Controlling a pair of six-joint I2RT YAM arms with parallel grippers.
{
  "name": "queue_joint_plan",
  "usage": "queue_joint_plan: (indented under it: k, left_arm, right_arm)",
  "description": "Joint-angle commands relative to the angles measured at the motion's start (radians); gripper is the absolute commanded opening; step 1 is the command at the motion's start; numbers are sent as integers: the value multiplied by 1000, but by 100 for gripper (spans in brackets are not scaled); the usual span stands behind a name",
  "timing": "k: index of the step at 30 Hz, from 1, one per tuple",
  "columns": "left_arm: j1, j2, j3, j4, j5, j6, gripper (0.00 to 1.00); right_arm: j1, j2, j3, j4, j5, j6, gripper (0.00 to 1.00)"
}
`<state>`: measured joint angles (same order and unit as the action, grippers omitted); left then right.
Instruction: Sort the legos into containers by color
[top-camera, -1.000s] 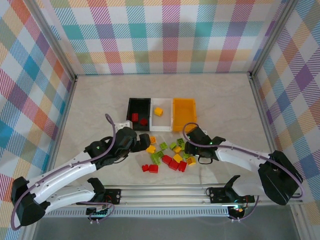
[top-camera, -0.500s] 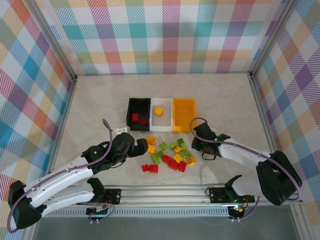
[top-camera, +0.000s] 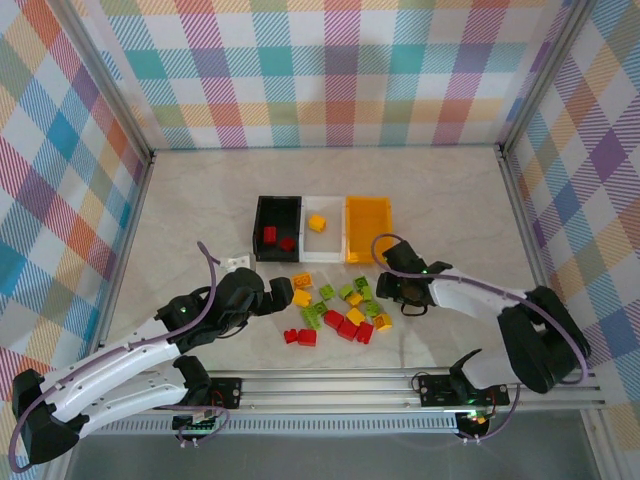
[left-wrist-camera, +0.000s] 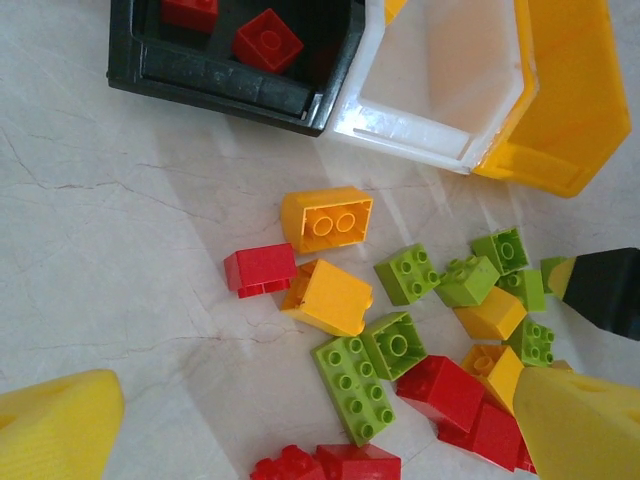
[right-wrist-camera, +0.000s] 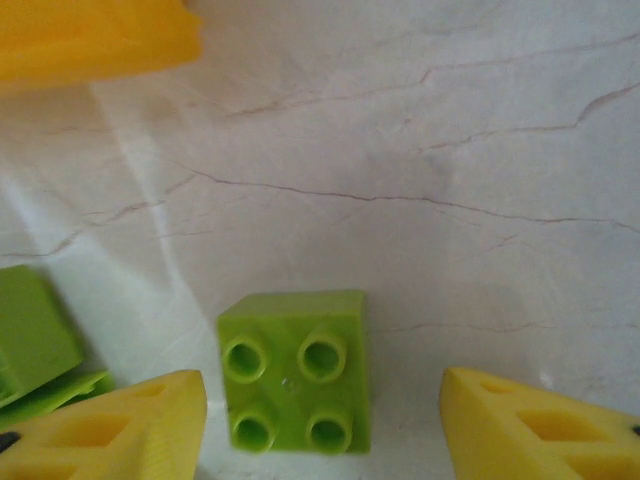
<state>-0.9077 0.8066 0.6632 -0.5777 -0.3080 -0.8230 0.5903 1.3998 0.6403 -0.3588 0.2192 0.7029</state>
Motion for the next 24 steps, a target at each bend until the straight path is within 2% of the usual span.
queue_joint_plan:
  k: [1,8,13,16,18,24]
  left_arm:
    - [-10,-11,-11,-23,-25,-8,100]
    - [-10,-13,-2,-33,-42,0,100]
    - [-10,-6,35,-51,-54,32,100]
    - [-10,-6,42,-62,-59,44,100]
    - [-10,-7,34,-57,-56,40,100]
    - [-10,4,22,-55,-40,27,100]
  right_arm:
    - [0,32,23,1,16,8,59]
    - [-1,20,24,35,-4,-24,41]
    - [0,-87,52,17,-26,-86,29]
    - [0,-197,87,11,-77,-125,28]
    - [0,-218,136,-4,-87,-141,29]
    - [-8,-27,358,-34,-50,-179,30]
